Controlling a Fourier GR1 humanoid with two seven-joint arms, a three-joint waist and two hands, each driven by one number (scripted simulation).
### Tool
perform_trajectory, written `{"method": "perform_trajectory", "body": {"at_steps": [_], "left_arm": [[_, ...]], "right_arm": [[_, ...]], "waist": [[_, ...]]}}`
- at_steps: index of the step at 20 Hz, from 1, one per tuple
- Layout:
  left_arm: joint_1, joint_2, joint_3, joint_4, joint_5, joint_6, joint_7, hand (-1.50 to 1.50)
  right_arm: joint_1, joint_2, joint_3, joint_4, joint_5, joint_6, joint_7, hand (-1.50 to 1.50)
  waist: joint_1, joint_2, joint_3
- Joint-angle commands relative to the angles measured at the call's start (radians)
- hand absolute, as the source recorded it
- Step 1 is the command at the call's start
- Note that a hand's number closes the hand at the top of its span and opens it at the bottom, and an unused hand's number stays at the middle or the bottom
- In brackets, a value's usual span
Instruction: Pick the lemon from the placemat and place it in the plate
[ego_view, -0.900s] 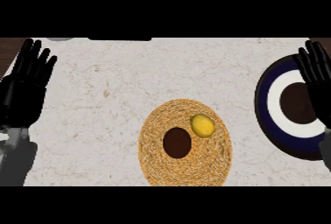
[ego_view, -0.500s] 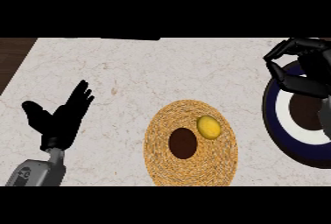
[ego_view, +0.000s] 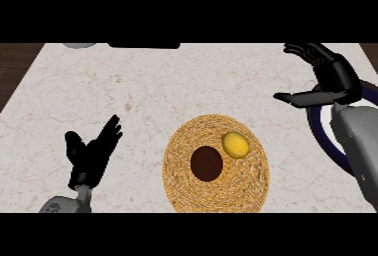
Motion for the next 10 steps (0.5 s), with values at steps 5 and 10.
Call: {"method": "perform_trajectory", "body": {"at_steps": [5, 10], "left_arm": [[0.058, -0.009, -0.012, -0.005, -0.034, 0.004, -0.013, 0.0], [0.048, -0.012, 0.002, -0.009, -0.028, 0.013, 0.014, 0.0]], "right_arm": [[-0.06, -0.142, 0.123, 0.048, 0.181, 0.153, -0.018, -1.5], [-0.135, -0.172, 0.257, -0.043, 0.303, 0.229, 0.108, -1.5]], "waist": [[-0.018, -0.009, -0.003], [-0.024, -0.015, -0.004]]}}
